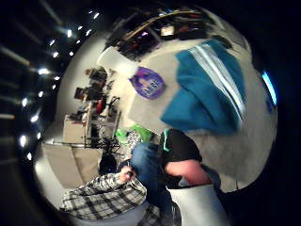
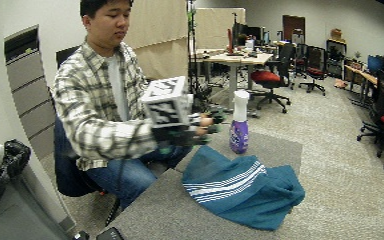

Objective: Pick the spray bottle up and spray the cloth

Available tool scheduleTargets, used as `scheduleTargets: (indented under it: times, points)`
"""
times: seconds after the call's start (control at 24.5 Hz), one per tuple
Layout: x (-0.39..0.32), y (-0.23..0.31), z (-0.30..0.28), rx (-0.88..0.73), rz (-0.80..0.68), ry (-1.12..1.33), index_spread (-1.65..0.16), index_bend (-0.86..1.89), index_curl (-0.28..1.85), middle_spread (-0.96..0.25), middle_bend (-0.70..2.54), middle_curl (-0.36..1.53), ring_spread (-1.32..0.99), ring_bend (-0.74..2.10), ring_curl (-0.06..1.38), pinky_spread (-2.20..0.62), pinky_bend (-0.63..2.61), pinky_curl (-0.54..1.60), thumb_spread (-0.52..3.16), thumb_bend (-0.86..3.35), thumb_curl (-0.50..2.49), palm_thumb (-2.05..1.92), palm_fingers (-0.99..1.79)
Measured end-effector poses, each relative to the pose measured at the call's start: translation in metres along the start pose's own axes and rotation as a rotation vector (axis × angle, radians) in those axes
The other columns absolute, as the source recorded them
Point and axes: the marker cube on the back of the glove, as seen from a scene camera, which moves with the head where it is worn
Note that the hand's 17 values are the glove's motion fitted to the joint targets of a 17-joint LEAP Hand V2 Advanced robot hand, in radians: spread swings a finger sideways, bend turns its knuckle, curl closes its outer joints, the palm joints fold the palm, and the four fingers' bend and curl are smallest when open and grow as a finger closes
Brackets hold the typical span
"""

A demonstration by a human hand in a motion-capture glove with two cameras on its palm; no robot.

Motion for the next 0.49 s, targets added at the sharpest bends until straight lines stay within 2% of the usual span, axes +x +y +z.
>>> scheduleTargets:
  times: [0.16, 0.24, 0.41, 0.49]
  points:
    - [0.022, 0.122, 0.004, 0.041, 0.243, 0.091, -0.36, 0.19, 0.25, -0.08, 0.17, 0.31, 0.12, 0.31, 0.33, 0.19, 0.48, 0.31, 0.99, -0.02, 0.52, 0.55, 0.02]
    - [0.026, 0.166, 0.007, 0.028, 0.3, 0.093, -0.35, 0.2, 0.26, -0.07, 0.19, 0.31, 0.12, 0.32, 0.32, 0.2, 0.48, 0.3, 1.0, -0.01, 0.52, 0.57, 0.08]
    - [0.018, 0.206, 0.014, 0.018, 0.36, 0.065, -0.33, 0.19, 0.28, -0.06, 0.18, 0.31, 0.13, 0.33, 0.32, 0.2, 0.46, 0.29, 1.03, -0.01, 0.52, 0.59, 0.11]
    - [0.006, 0.189, 0.026, 0.079, 0.432, 0.038, -0.32, 0.18, 0.28, -0.06, 0.19, 0.31, 0.13, 0.33, 0.32, 0.2, 0.46, 0.29, 1.04, -0.01, 0.52, 0.6, 0.13]
